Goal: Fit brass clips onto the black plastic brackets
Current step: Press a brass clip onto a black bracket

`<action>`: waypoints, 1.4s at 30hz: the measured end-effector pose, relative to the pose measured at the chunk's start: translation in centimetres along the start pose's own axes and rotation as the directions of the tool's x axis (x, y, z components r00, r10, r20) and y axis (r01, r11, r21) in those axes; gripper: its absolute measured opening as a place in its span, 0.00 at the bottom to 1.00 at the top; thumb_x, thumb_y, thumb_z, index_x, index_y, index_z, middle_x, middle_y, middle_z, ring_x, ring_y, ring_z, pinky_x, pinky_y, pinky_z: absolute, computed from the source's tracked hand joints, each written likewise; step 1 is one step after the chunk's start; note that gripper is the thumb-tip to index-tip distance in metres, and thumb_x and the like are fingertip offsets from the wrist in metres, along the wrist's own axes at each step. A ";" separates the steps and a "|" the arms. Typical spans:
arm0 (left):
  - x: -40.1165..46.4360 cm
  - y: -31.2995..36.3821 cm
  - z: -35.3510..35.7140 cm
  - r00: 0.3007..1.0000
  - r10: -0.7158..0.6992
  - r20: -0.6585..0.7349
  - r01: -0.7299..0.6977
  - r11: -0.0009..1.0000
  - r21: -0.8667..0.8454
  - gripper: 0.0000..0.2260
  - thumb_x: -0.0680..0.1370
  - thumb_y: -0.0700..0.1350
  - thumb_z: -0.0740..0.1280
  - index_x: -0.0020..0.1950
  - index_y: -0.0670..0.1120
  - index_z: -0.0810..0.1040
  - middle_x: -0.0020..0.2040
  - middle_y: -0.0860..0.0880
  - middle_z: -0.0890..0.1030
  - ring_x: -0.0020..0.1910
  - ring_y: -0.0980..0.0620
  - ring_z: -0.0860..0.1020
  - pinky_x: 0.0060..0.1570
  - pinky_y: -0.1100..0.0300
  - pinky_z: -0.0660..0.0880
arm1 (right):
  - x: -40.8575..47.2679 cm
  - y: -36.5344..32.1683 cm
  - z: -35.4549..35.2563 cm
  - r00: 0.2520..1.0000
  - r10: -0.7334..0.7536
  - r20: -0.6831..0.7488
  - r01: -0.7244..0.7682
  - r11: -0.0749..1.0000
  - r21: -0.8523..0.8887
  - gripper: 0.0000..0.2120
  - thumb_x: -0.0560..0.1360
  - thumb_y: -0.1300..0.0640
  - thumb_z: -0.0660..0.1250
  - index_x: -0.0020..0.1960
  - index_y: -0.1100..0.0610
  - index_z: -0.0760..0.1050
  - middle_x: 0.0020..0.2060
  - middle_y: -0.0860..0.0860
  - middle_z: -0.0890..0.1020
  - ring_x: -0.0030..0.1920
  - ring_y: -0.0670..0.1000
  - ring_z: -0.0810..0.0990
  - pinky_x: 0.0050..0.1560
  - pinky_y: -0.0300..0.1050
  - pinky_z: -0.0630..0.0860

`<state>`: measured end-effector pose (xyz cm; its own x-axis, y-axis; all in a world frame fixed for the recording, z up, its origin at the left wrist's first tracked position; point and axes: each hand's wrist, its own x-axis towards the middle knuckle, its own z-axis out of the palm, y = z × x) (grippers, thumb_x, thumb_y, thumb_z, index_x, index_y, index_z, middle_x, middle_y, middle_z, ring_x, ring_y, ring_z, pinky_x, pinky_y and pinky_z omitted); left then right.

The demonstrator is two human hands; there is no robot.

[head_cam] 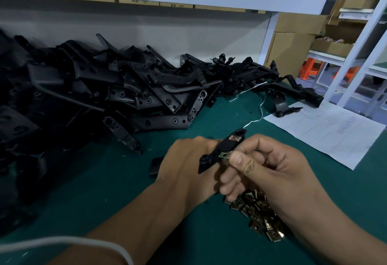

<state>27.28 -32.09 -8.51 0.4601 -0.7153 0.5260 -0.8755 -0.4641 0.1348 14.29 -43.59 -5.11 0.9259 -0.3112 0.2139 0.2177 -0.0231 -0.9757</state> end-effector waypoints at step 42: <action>0.4 -0.2 -0.4 0.979 -0.150 -0.136 0.178 0.958 0.224 0.10 0.73 0.52 0.62 0.41 0.50 0.63 0.27 0.55 0.59 0.23 0.52 0.54 0.27 0.61 0.50 | -0.7 -0.2 0.2 0.991 0.113 0.078 -0.108 0.992 -0.062 0.14 0.77 0.55 0.65 0.43 0.65 0.80 0.34 0.62 0.83 0.30 0.55 0.81 0.34 0.42 0.79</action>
<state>27.57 -32.10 -7.99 0.5616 -0.5600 0.6090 -0.7240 -0.6890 0.0341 13.62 -43.21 -5.04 0.9659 -0.2365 0.1055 0.0969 -0.0478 -0.9941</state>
